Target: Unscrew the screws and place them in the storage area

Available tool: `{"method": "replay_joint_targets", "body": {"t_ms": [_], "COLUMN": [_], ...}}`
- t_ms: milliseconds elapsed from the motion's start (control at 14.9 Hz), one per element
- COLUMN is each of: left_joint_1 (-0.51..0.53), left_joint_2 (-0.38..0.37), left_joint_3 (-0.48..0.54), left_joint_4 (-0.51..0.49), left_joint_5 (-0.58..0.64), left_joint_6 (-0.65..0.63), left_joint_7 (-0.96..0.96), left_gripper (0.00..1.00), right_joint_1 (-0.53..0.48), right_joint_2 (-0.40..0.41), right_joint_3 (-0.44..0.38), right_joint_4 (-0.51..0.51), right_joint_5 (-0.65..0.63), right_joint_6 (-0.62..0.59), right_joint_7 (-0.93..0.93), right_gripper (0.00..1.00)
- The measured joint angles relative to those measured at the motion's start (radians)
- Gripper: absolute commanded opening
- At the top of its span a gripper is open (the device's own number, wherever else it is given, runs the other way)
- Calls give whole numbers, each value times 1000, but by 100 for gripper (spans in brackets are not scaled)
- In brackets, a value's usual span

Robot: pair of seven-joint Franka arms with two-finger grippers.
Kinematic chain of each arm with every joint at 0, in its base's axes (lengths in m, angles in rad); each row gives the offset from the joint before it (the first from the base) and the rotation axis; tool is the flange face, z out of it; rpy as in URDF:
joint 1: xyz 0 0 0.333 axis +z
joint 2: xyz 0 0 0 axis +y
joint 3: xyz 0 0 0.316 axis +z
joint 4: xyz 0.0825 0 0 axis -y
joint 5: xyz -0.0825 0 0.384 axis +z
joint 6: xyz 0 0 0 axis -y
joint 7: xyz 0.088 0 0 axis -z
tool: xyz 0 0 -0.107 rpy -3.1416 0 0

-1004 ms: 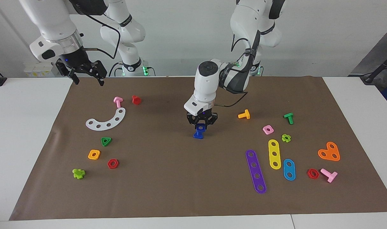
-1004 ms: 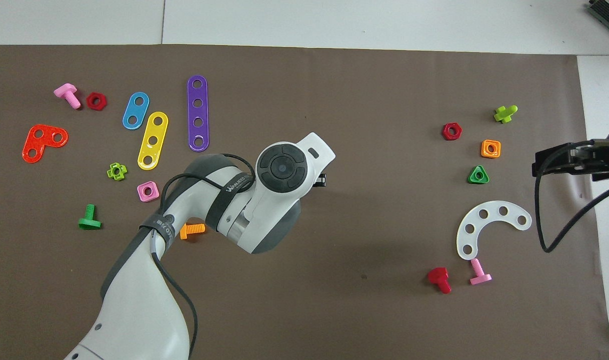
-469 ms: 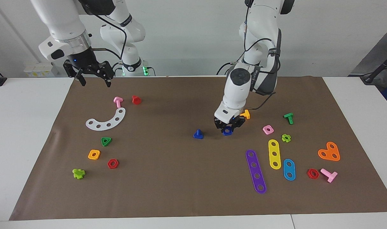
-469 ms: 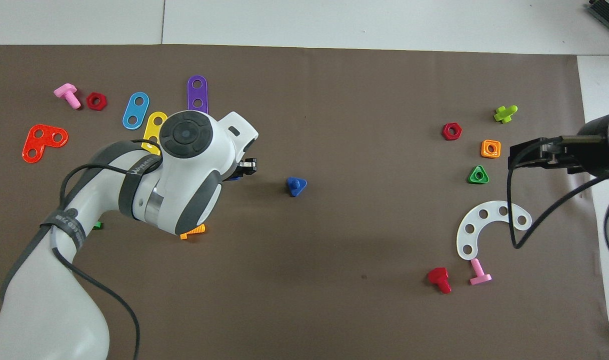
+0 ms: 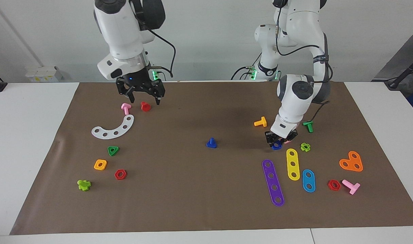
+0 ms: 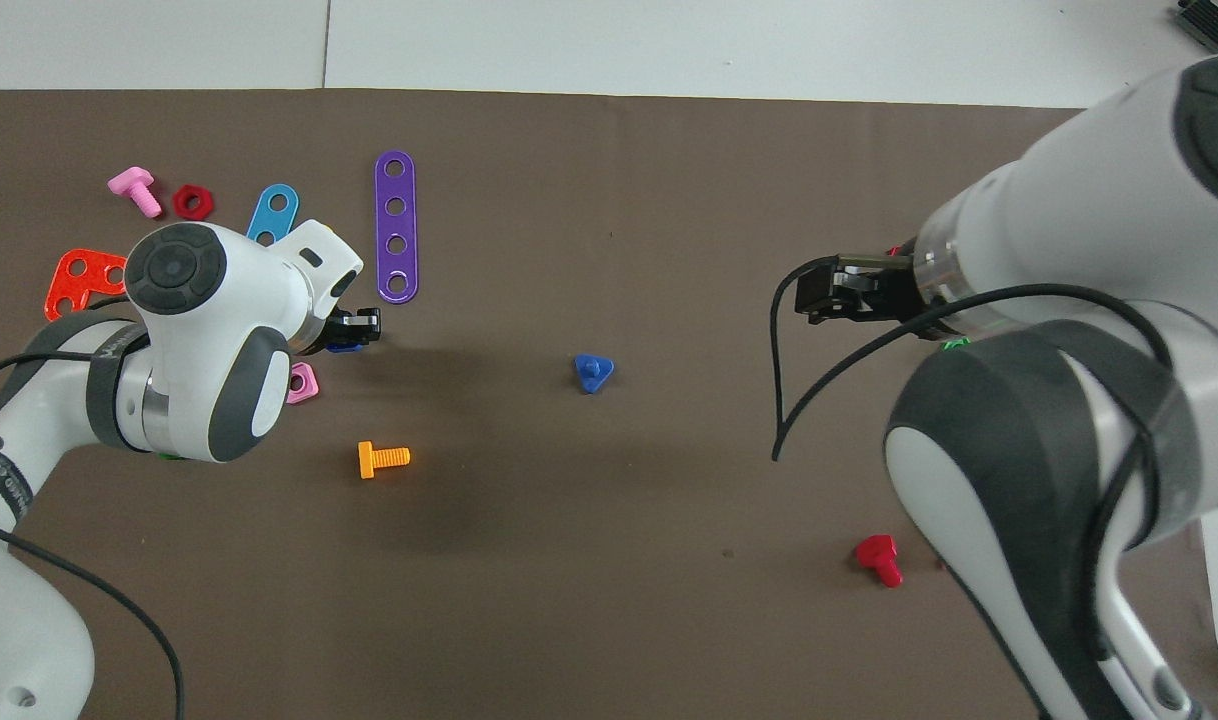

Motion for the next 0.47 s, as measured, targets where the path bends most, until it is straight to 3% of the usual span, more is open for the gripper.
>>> {"method": "replay_joint_targets", "body": {"t_ms": [268, 335, 402, 469], "left_joint_1": [-2, -4, -5, -5], "left_joint_2": [-6, -6, -6, -5], "left_joint_3": [-15, -17, -18, -18], "left_joint_4": [-66, -77, -85, -90], "left_joint_5": [0, 0, 0, 0], "left_joint_6": [102, 119, 130, 133], "left_joint_7": [3, 10, 21, 35], "left_gripper": [28, 37, 56, 94], "right_joint_1": [127, 149, 167, 182], "right_joint_2": [153, 181, 205, 227], "right_joint_3": [1, 1, 1, 1], "right_joint_4": [72, 79, 83, 86], "right_joint_5": [0, 0, 0, 0], "right_joint_6": [104, 140, 167, 190], "right_joint_7": [134, 151, 155, 156], "right_gripper": [100, 100, 100, 100]}}
